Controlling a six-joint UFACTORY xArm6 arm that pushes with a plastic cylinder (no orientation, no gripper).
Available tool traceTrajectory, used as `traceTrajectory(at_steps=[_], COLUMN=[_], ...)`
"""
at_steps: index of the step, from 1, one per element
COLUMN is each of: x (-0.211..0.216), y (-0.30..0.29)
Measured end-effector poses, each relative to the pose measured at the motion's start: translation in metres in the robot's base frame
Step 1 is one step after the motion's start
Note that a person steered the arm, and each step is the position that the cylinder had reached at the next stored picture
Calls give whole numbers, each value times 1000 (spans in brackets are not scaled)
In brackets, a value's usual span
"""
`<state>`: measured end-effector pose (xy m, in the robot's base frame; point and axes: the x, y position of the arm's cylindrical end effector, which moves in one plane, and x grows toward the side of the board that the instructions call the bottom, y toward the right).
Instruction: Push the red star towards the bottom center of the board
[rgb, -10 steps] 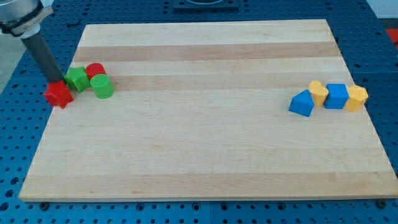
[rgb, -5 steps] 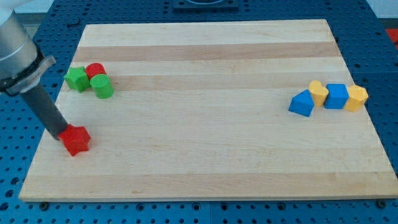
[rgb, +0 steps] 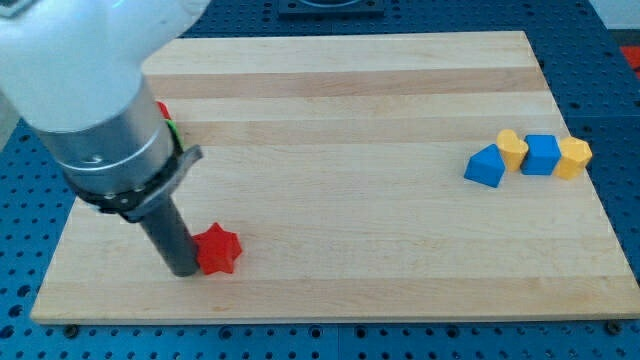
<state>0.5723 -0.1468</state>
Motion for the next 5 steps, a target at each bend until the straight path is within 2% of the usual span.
traceTrajectory(at_steps=[3,5], x=[-39,-34], y=[19,61])
